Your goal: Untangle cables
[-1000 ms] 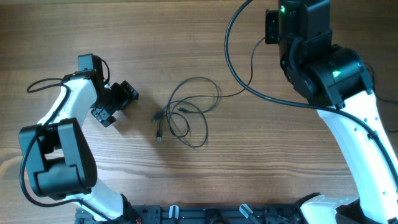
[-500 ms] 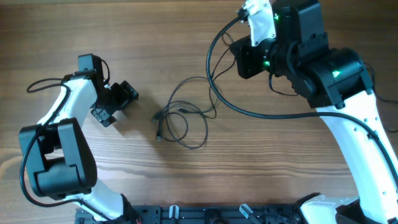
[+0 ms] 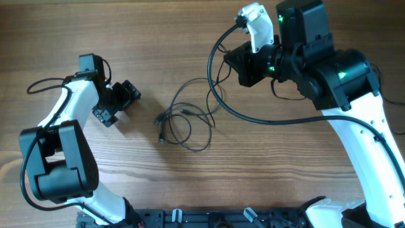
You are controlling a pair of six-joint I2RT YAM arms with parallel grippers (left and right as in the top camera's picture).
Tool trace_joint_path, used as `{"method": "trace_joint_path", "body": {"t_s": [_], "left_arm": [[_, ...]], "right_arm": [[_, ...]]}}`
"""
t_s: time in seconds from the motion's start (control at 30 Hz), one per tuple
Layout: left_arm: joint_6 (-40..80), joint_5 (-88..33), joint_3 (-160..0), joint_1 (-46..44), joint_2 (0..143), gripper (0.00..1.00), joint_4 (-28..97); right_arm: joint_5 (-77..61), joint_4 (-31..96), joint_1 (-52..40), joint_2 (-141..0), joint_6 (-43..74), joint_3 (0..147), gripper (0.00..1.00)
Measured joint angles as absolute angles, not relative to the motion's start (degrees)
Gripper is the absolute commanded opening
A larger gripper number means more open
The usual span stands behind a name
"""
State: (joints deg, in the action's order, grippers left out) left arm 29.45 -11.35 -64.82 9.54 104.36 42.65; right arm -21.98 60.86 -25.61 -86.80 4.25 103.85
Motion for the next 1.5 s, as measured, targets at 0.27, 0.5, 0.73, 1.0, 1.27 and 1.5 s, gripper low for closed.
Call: {"method": "trace_joint_path", "body": {"t_s": [0.27,0.5,0.73,1.0,1.27,1.5], "left_arm": [[27.3,-13.7,-64.8,9.4,104.4,1.0,43.1],[26.9,-14.3,-64.8,9.4,104.4,1.0,42.9],[26.9,-14.5,-64.8,9.4,104.4,1.0,42.8],[26.9,-14.5,-64.8,9.4,104.4,1.0,42.8],[26.8,-14.5,-64.8,9.4,104.4,1.0,42.8],[26.8,-14.5,-64.8,9.4,104.4,1.0,42.8]], "right_arm": [[-25.2,62.4,-25.5,-87.2,12.2,89.8,0.47],[-36.1,54.6,-25.6,-89.4,10.6,80.8,0.95],[-29.9,52.2,-35.0,-89.6,7.4,80.8,0.97],[-2.0,49.7,-45.5,-100.3,8.4,80.8,1.0],[-15.6,50.6,-45.5,-101.2,0.2,87.7,0.21],[-20.0,50.1,-53.3,-101.3,-2.4,86.3,0.4]]}}
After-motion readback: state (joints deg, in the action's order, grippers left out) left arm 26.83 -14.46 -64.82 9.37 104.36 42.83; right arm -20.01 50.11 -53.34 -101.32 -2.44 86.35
